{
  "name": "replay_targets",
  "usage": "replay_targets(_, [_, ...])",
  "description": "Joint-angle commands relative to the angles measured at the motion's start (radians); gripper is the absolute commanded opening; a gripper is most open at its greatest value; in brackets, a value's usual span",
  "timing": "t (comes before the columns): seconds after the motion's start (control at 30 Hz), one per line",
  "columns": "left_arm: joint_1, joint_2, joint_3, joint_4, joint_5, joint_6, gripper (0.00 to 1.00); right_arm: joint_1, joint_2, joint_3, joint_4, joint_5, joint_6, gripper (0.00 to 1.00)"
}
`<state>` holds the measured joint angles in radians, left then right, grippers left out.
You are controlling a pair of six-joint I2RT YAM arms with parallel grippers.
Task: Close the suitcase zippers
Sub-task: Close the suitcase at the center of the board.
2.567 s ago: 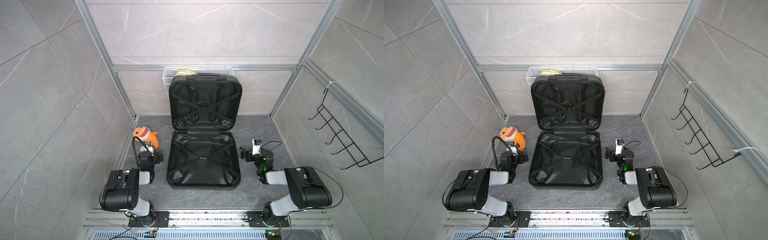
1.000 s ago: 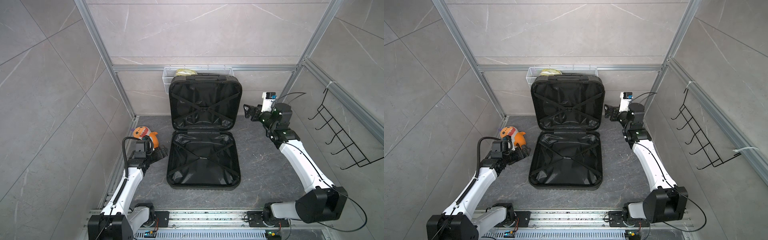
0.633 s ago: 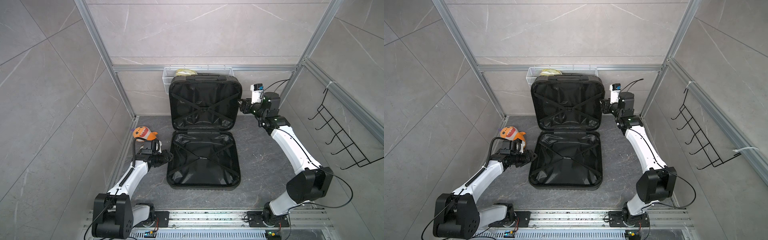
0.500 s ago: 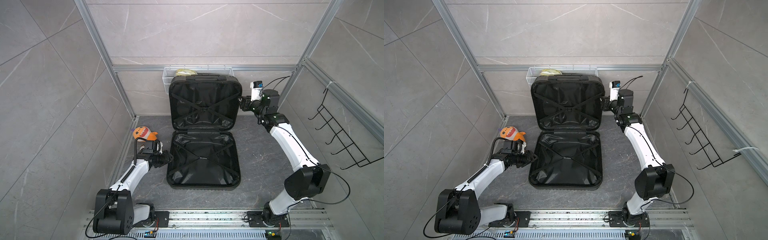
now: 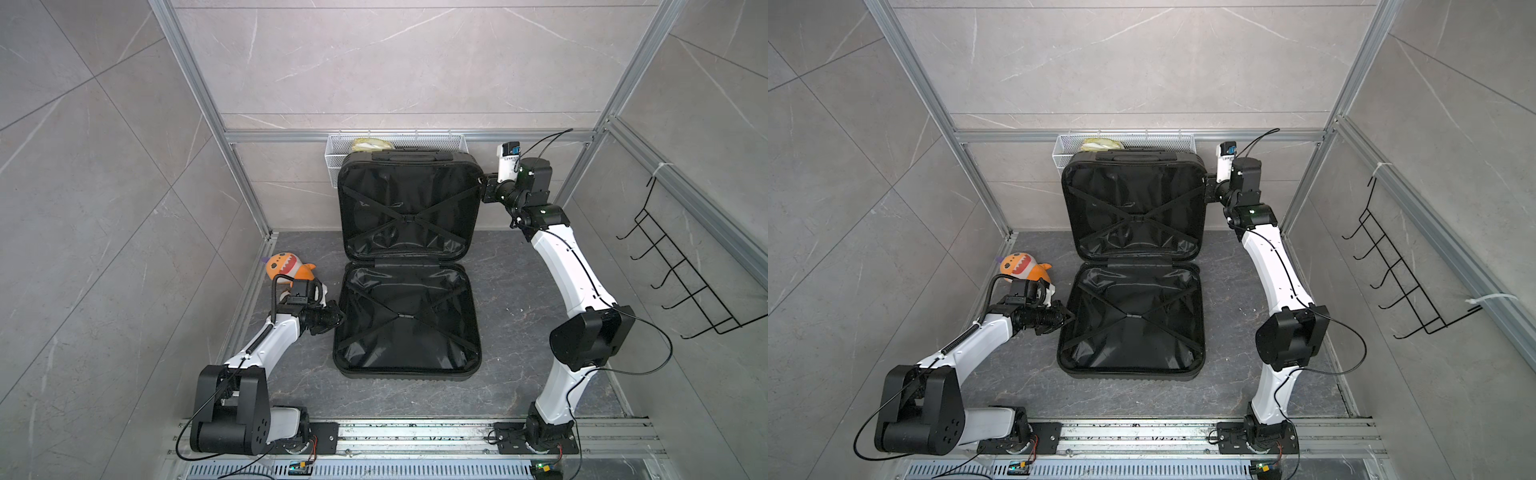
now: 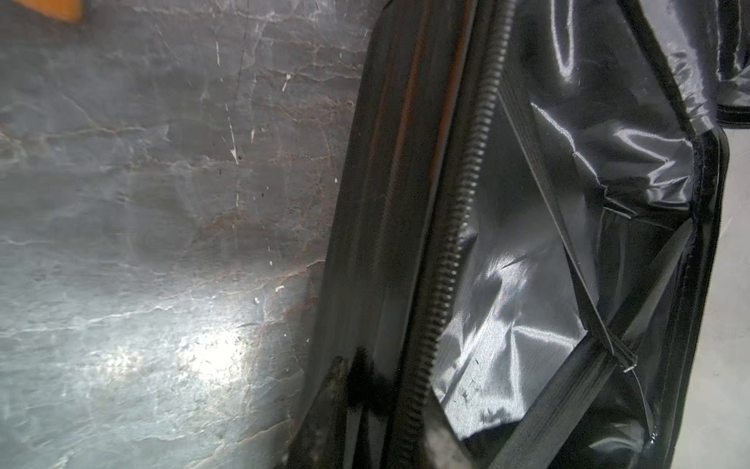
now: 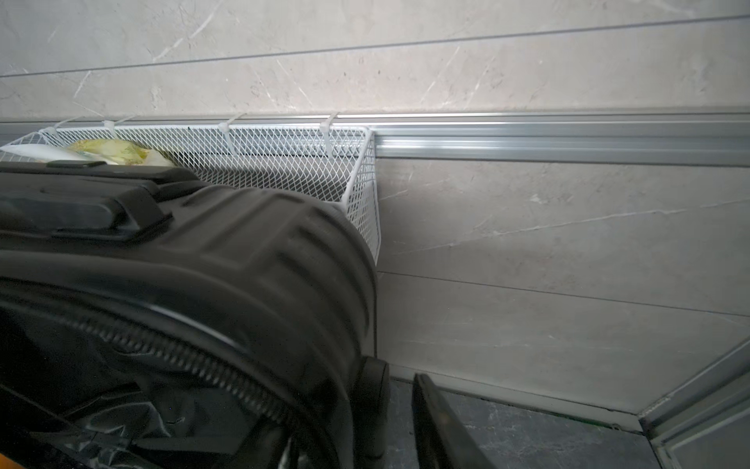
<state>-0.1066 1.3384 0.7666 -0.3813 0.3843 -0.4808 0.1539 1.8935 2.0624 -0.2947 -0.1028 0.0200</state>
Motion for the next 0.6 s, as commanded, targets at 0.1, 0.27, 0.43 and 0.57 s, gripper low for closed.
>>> replay_targets(0.1, [-0.013, 0.044, 0.027, 0.074, 0.05, -0.055, 0.16, 0.005, 0.051, 0.085, -0.058, -0.006, -0.033, 0.38])
replay_targets(0.27, [-0.016, 0.057, 0.025, 0.098, 0.042, -0.077, 0.14, 0.008, 0.055, 0.099, -0.059, -0.03, -0.045, 0.27])
replay_targets(0.43, [-0.026, 0.063, 0.009, 0.161, 0.025, -0.148, 0.13, 0.022, 0.03, 0.097, -0.064, -0.039, -0.075, 0.09])
replay_targets(0.57, [-0.042, 0.059, -0.005, 0.194, -0.03, -0.21, 0.12, 0.038, -0.016, 0.062, -0.058, -0.049, -0.099, 0.0])
